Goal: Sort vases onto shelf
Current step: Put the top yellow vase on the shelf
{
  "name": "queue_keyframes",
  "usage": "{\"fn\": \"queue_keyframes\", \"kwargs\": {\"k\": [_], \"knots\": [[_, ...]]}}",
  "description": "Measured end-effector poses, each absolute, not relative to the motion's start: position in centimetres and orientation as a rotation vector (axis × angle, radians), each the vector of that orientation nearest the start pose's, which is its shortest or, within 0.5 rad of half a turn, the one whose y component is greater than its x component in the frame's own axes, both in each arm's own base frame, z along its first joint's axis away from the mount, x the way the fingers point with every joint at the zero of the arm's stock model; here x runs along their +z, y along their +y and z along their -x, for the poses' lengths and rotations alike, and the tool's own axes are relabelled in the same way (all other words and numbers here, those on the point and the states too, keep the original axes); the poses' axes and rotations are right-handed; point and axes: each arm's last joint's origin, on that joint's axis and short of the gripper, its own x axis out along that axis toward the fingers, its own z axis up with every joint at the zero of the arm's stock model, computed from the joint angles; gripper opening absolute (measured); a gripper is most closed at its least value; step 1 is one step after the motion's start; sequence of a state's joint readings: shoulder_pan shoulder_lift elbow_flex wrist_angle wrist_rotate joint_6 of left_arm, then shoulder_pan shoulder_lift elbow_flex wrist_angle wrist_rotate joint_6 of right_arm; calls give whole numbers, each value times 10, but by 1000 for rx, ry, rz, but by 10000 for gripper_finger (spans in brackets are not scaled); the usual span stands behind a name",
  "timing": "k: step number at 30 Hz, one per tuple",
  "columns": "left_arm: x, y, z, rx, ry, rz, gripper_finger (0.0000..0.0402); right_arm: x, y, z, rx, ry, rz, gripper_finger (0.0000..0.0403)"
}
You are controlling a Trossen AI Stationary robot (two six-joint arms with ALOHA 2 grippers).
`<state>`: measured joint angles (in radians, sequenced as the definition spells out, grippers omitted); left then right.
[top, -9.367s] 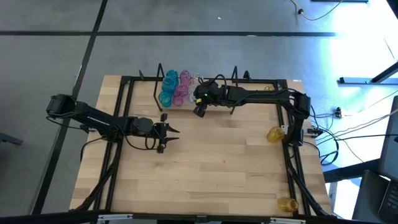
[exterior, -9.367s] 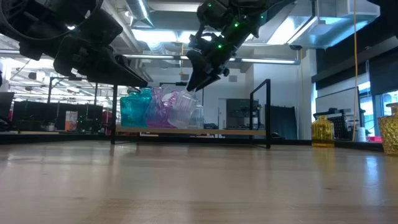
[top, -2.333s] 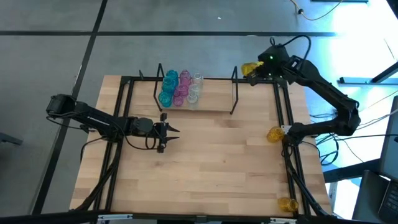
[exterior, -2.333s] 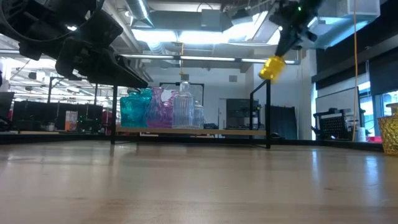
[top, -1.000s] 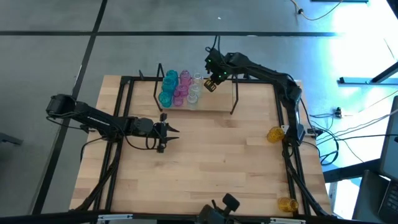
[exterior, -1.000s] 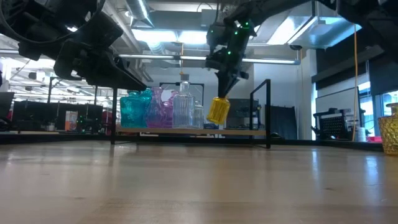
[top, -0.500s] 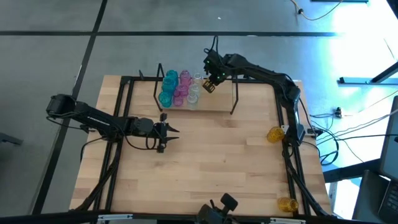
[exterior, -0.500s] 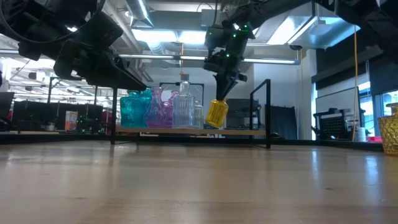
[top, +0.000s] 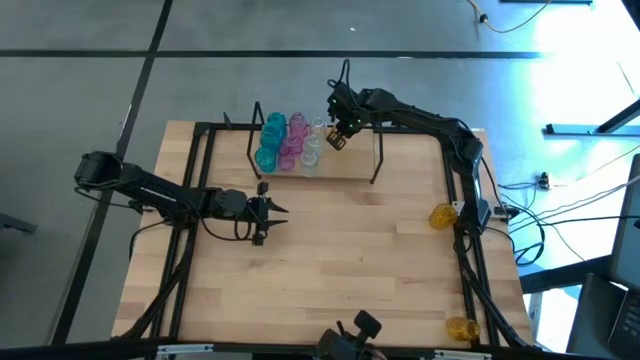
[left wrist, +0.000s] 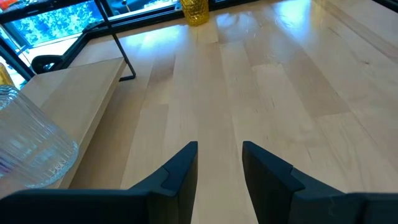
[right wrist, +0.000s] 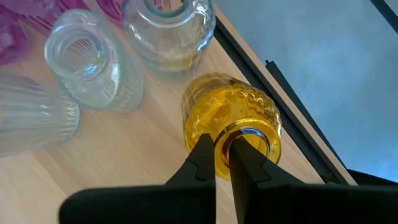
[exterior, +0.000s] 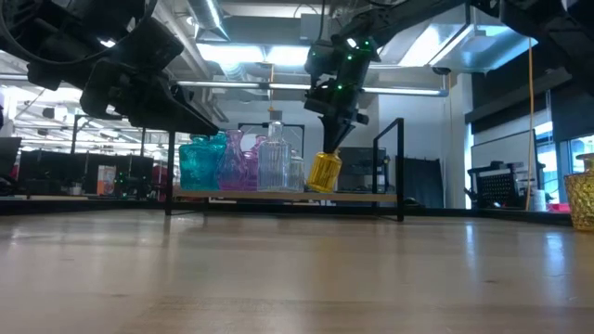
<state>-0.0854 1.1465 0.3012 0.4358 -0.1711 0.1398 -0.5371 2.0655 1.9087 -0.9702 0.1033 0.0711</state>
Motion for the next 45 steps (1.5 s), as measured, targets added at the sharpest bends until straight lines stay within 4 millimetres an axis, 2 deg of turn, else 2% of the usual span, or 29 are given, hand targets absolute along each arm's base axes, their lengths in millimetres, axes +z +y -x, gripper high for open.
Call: {"fn": "queue_keyframes", "kwargs": {"k": [4, 10, 14, 26, 33, 38, 45], "knots": [[162, -13, -207, 56, 412, -190, 119, 270, -227, -376, -596, 1091, -317, 15], [162, -13, -207, 56, 412, -190, 119, 270, -226, -376, -590, 1084, -319, 66], [162, -13, -207, 56, 412, -190, 119, 271, -227, -377, -590, 1071, -317, 84], [162, -13, -207, 56, 413, -190, 119, 276, -231, -384, -595, 980, -292, 87], [162, -13, -207, 56, 413, -190, 119, 277, -231, -384, -584, 982, -273, 88], [162, -13, -207, 56, 414, -191, 119, 299, -221, -379, -572, 1018, -267, 88], [162, -13, -206, 55, 419, -191, 119, 309, -198, -369, -563, 1144, -236, 88]]}}
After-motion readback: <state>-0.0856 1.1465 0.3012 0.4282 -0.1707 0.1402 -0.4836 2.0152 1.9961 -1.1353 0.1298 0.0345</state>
